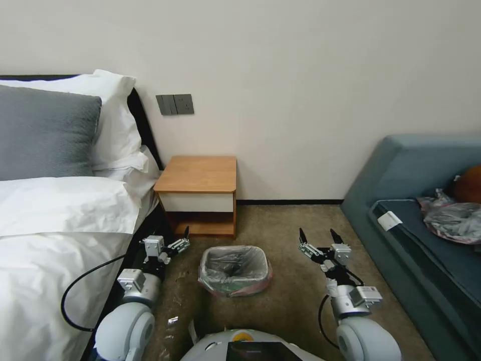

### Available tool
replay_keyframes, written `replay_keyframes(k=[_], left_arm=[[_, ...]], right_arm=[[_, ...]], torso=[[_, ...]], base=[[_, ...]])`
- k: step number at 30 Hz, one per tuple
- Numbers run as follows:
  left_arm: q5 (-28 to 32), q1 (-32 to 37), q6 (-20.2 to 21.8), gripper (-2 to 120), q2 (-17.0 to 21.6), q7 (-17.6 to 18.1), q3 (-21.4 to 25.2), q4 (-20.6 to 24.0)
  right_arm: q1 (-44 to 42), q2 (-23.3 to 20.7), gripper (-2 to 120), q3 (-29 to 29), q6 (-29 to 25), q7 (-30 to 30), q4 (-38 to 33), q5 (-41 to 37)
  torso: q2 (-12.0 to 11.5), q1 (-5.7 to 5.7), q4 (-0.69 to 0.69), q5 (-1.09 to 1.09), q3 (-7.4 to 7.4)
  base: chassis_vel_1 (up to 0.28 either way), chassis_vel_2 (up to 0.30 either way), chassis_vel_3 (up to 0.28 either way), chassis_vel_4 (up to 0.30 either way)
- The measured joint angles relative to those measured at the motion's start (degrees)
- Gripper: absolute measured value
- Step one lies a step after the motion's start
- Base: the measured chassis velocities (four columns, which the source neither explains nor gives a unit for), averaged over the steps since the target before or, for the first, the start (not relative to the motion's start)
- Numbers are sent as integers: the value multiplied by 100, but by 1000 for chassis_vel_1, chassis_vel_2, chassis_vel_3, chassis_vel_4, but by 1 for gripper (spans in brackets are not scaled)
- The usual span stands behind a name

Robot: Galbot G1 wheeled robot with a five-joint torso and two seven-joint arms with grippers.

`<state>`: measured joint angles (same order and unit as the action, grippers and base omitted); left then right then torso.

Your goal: Pick up the garbage bag from the table and place it over the trash can.

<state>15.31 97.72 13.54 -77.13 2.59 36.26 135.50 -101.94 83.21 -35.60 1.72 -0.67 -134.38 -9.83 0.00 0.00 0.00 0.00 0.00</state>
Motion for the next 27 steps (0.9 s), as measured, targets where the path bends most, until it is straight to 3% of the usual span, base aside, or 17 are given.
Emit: replay_keyframes(k=[27], left_arm=[[-7,-2,-7,100,4,13,-22,-11]], right_arm=[[4,-11,100,16,2,-21,7,5]], torso=[[0,0,0,0,0]], base=[[0,0,0,0]])
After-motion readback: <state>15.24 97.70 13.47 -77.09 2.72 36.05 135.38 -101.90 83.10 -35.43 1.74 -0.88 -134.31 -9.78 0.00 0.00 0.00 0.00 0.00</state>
